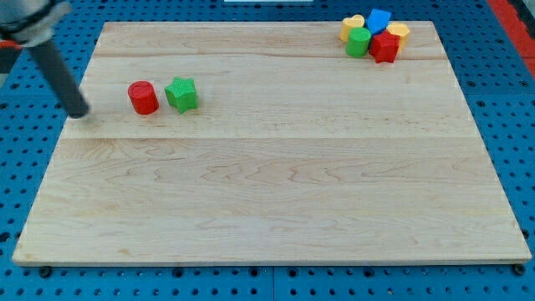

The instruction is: Move the green star towards the red star

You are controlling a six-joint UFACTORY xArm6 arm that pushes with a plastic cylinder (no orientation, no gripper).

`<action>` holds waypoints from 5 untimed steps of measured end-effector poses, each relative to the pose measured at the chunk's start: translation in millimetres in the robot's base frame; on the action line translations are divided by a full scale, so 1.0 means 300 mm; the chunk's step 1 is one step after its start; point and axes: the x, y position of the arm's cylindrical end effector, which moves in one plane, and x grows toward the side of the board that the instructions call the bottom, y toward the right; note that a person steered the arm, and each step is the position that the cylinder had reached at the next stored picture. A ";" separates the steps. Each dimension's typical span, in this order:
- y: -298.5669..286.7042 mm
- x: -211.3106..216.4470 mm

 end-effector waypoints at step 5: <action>0.811 -0.213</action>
